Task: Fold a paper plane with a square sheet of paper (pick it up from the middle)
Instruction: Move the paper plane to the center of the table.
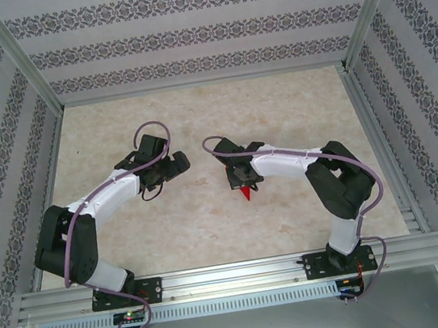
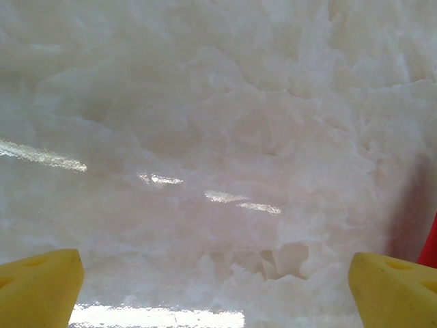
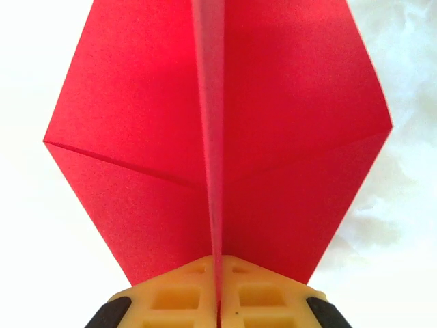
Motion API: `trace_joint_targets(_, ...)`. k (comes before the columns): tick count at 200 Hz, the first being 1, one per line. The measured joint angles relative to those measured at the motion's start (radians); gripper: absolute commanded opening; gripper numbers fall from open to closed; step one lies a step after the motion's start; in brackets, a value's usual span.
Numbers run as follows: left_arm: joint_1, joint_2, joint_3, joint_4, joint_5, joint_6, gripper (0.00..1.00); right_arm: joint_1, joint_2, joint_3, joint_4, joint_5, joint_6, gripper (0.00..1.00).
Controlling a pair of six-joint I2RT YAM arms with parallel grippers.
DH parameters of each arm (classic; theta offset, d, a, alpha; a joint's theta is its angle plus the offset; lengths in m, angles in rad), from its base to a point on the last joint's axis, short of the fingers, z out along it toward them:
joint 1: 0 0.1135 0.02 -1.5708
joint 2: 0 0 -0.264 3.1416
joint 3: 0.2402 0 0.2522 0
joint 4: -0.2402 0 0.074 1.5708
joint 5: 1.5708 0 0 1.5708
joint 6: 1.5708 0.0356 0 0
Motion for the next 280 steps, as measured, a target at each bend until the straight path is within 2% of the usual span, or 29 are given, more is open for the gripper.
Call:
trace_joint_targets(39,0.0,0.007,0.0,-0.002,0.0,0.0,1.0,0.019,0.071,0.036,-0.019,0.028,-0.019,0.1)
trace_joint_targets(84,0.0,0.011,0.0,-0.003,0.0,0.0,1.0,0.026,0.074,0.045,-0.022,0.026,-0.03,0.14)
trace_joint_targets(177,0.015,0.011,0.0,-0.021,-0.012,0.005,1.0,0.023,0.084,0.053,-0.014,0.017,-0.029,0.07)
trace_joint_targets(203,0.032,0.006,0.0,-0.047,-0.034,0.019,1.0,-0.015,0.084,0.086,-0.013,0.005,-0.041,0.06)
trace_joint_targets(231,0.058,-0.021,0.0,-0.071,-0.058,0.034,1.0,-0.108,0.09,0.163,0.013,-0.031,-0.063,0.06)
trace_joint_targets(280,0.092,-0.064,0.0,-0.086,-0.091,0.068,1.0,-0.208,0.198,0.329,0.039,-0.066,-0.117,0.07)
